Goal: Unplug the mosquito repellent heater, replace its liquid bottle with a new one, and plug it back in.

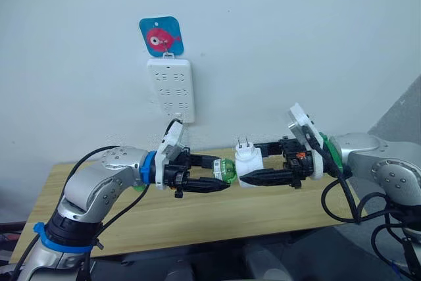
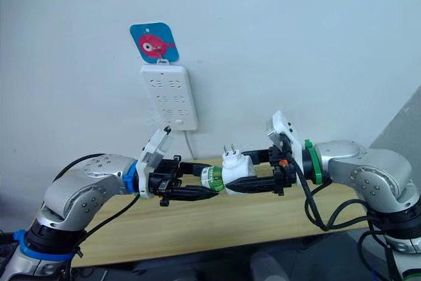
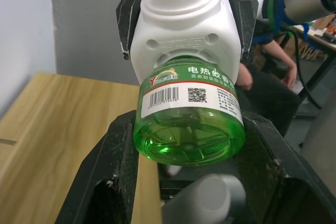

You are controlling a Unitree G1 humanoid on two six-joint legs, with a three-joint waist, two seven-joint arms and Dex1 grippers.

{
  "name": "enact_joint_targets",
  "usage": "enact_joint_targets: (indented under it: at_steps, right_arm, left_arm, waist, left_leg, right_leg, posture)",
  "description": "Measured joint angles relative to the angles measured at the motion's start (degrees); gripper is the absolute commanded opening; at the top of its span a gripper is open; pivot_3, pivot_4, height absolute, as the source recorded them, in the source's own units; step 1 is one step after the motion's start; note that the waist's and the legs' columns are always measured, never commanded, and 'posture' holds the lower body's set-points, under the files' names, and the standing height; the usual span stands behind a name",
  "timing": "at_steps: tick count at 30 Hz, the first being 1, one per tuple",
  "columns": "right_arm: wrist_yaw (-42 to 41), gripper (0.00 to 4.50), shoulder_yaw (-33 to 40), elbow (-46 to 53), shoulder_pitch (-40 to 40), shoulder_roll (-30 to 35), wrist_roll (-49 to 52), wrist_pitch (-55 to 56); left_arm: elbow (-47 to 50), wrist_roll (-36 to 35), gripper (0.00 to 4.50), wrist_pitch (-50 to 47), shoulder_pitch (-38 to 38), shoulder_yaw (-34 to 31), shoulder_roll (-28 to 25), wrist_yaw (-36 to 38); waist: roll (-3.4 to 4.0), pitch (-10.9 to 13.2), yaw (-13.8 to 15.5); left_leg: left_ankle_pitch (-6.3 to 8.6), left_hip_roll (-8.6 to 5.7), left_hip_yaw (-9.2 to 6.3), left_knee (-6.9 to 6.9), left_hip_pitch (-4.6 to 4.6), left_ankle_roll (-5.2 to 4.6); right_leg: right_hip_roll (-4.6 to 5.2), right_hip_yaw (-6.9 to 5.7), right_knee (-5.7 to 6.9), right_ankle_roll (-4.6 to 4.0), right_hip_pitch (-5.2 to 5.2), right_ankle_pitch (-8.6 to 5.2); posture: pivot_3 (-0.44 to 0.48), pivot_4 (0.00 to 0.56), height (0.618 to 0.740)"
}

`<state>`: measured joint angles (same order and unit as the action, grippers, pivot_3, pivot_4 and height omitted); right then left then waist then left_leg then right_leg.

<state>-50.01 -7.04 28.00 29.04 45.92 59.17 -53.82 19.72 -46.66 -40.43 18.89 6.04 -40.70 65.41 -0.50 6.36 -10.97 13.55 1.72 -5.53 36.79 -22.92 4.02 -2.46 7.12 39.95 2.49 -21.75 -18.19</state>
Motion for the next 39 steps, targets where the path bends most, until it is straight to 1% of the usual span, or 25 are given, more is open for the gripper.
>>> enact_joint_targets:
  at_steps: [4, 9, 11, 14, 15, 16, 23, 28, 33, 37, 39]
  right_arm:
    - [-0.85, 3.03, -0.32, 0.13, -0.55, -0.35, -1.61, 1.04]
    - [0.39, 3.03, 1.28, -0.28, -1.07, -1.88, -0.62, -0.71]
    - [1.13, 3.03, 1.9, -0.43, -1.07, -2.19, 0.25, -1.69]
    - [2.68, 3.03, 2.47, -1.05, -1.28, -2.86, 0.59, -3.33]
    - [2.87, 3.03, 2.5, -1.29, -1.29, -3.19, 0.61, -3.77]
    - [3.02, 3.03, 2.53, -1.38, -1.29, -3.49, 0.67, -4.36]
    - [3.9, 3.03, 3.18, -1.79, -1.37, -4.67, 0.99, -6.44]
    - [4.52, 3.03, 3.88, -2.36, -1.47, -6.0, 1.89, -7.58]
    - [5.81, 3.03, 4.84, -3.57, -1.47, -6.72, 3.83, -9.61]
    - [6.78, 3.03, 5.4, -3.64, -1.45, -7.39, 5.46, -11.21]
    - [7.28, 3.03, 5.79, -3.65, -1.45, -7.62, 5.78, -11.73]
  left_arm:
    - [0.0, -0.03, 2.23, -0.58, -0.06, 0.0, 0.0, -0.16]
    - [-0.09, 0.51, 2.23, 1.12, -0.13, -0.1, 0.65, -0.36]
    - [-0.19, 1.14, 2.99, 2.34, -0.14, -0.14, 0.96, -0.36]
    - [-1.88, 4.01, 3.87, 4.85, -0.14, -1.24, 0.93, -1.08]
    - [-2.06, 4.89, 4.24, 5.83, -0.15, -1.32, 0.92, -1.07]
    - [-2.22, 5.79, 4.48, 6.61, -0.16, -1.33, 0.92, -1.04]
    - [-2.35, 8.71, 4.5, 8.94, -0.89, -1.33, 0.83, -0.63]
    - [-2.4, 11.34, 4.5, 12.73, -1.78, -1.35, 0.62, -0.02]
    - [-4.46, 16.52, 4.5, 24.48, -3.07, -1.62, 1.45, 2.43]
    - [-4.9, 20.21, 4.5, 36.43, -3.47, -1.61, 4.55, 4.39]
    - [-5.32, 21.32, 4.5, 40.61, -3.42, -1.61, 6.12, 4.48]
  waist:
    - [0.0, 0.01, -0.02]
    - [-0.03, 0.03, 0.06]
    - [-0.03, 0.03, 0.06]
    - [-0.03, 0.03, 0.05]
    - [-0.03, 0.03, 0.06]
    - [-0.03, 0.03, 0.07]
    - [-0.03, 0.03, 0.08]
    - [-0.04, 0.04, 0.1]
    - [-0.03, 0.05, 0.19]
    - [-0.03, 0.05, 0.28]
    - [-0.03, 0.05, 0.29]
  left_leg:
    - [0.0, 0.0, 0.01, 0.0, 0.0, 0.0]
    - [0.0, -0.01, 0.01, 0.01, 0.0, 0.0]
    - [0.0, -0.01, 0.01, 0.0, 0.0, 0.0]
    - [0.0, -0.01, 0.01, 0.0, 0.01, 0.0]
    - [0.0, -0.01, 0.02, 0.0, 0.01, 0.0]
    - [0.0, -0.01, 0.02, 0.0, 0.01, 0.0]
    - [0.0, -0.01, 0.01, -0.01, 0.0, 0.0]
    - [0.0, -0.01, 0.03, 0.0, 0.0, 0.0]
    - [0.0, -0.01, 0.03, -0.01, 0.0, 0.0]
    - [0.0, -0.02, 0.05, 0.0, -0.01, 0.0]
    - [0.0, -0.01, 0.05, 0.0, -0.01, 0.0]
  right_leg:
    - [0.0, 0.01, 0.0, 0.0, 0.0, 0.0]
    - [0.0, 0.02, 0.0, 0.0, 0.01, 0.0]
    - [0.0, 0.02, 0.0, 0.0, 0.01, 0.0]
    - [0.0, 0.02, 0.01, 0.0, 0.0, 0.0]
    - [0.0, 0.03, 0.01, 0.0, 0.01, 0.0]
    - [0.0, 0.04, 0.0, 0.0, 0.01, 0.0]
    - [0.01, 0.03, 0.0, 0.0, 0.0, 0.0]
    - [0.01, 0.04, 0.0, 0.0, 0.01, 0.0]
    - [0.01, 0.04, 0.0, -0.01, 0.01, 0.0]
    - [0.02, 0.06, -0.02, -0.01, 0.01, 0.0]
    - [0.02, 0.06, -0.01, -0.01, 0.01, 0.0]
  posture:
    - [-0.159, 0.075, 0.733]
    - [-0.158, 0.076, 0.733]
    - [-0.157, 0.077, 0.733]
    - [-0.157, 0.077, 0.733]
    - [-0.157, 0.077, 0.733]
    - [-0.157, 0.077, 0.733]
    - [-0.157, 0.077, 0.733]
    - [-0.152, 0.079, 0.733]
    - [-0.151, 0.076, 0.733]
    - [-0.153, 0.075, 0.733]
    - [-0.153, 0.075, 0.733]
